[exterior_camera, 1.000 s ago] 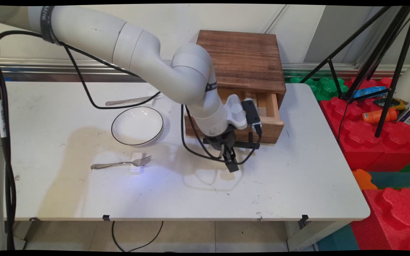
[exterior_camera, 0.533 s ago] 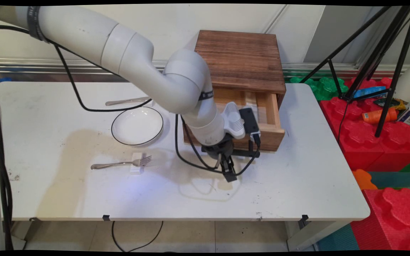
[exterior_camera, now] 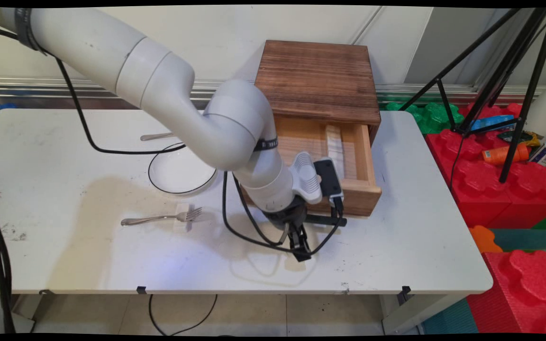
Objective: Open the drawer
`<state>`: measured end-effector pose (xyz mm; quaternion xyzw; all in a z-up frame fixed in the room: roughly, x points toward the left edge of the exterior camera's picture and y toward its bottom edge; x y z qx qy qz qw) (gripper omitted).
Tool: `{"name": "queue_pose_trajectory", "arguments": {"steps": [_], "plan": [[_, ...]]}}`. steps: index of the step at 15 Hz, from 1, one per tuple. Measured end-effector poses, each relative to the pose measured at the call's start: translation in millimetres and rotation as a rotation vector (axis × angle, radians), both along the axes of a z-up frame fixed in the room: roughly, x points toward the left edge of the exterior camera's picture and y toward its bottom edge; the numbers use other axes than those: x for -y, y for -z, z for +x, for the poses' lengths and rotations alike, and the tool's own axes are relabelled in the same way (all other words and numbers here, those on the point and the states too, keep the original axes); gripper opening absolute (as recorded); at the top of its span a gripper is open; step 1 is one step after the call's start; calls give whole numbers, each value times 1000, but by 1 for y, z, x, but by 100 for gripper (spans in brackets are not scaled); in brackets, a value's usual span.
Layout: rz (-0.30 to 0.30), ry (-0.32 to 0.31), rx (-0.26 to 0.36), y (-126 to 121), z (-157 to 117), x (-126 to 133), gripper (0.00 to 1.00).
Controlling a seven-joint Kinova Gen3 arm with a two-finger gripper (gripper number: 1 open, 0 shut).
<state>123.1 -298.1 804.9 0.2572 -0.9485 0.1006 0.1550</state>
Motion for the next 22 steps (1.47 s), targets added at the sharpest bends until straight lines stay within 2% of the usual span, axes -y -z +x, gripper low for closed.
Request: {"name": "queue_pose_trajectory", "arguments": {"steps": [12, 22], "plan": [[25, 27, -12, -2, -7, -42, 100], [32, 35, -19, -5, -7, -64, 100]]}}
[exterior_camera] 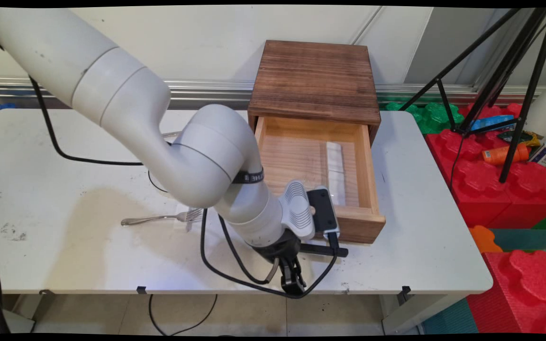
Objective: Open the drawer
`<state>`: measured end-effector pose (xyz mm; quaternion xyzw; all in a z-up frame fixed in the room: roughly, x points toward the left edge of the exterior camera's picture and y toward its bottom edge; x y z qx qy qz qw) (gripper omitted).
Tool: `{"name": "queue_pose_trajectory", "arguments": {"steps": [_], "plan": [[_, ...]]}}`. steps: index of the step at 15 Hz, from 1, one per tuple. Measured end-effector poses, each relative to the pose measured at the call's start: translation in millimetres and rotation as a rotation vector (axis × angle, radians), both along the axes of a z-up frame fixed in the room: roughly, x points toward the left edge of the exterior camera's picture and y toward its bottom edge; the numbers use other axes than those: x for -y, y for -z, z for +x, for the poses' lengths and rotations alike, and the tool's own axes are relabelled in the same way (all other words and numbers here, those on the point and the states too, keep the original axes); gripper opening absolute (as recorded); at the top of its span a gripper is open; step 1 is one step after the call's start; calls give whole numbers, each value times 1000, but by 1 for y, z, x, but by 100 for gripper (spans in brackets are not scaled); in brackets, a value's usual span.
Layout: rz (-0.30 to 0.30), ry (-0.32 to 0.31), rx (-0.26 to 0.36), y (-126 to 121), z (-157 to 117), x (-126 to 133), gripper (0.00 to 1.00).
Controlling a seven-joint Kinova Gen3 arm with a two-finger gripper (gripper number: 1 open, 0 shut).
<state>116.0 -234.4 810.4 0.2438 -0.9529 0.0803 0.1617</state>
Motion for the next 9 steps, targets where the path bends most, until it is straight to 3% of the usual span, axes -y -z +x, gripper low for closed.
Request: {"name": "queue_pose_trajectory", "arguments": {"steps": [9], "plan": [[-3, 13, -10, -4, 5, -16, 100]]}}
